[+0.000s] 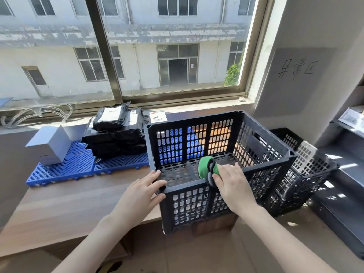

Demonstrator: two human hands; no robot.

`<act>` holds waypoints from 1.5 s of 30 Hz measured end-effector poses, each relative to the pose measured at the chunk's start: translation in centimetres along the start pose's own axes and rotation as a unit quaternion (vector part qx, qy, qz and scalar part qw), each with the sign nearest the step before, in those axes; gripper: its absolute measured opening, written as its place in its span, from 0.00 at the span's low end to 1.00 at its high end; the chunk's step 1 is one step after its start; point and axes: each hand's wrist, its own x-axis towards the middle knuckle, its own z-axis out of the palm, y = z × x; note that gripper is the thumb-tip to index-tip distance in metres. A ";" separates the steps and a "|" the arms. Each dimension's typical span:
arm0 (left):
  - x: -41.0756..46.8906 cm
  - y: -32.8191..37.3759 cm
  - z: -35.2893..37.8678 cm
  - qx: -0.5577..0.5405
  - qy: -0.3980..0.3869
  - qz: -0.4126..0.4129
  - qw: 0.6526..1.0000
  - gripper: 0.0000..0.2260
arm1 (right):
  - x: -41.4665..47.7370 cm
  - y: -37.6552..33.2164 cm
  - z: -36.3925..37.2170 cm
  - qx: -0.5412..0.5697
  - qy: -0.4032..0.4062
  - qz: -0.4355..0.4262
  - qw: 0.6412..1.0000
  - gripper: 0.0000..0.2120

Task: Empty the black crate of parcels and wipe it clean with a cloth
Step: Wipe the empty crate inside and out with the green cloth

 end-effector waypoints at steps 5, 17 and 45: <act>0.0 0.1 -0.6 0.004 -0.022 -0.015 1.000 0.20 | -0.3 -7.1 1.6 0.002 0.015 -0.075 0.997 0.19; 0.2 0.1 -2.1 0.064 -0.018 -0.040 0.997 0.26 | 0.6 -3.5 0.3 -0.012 0.003 -0.132 0.991 0.18; 7.6 4.3 1.6 -0.016 -0.123 0.131 0.984 0.30 | 4.1 13.9 -4.6 -0.064 -0.079 0.173 0.980 0.32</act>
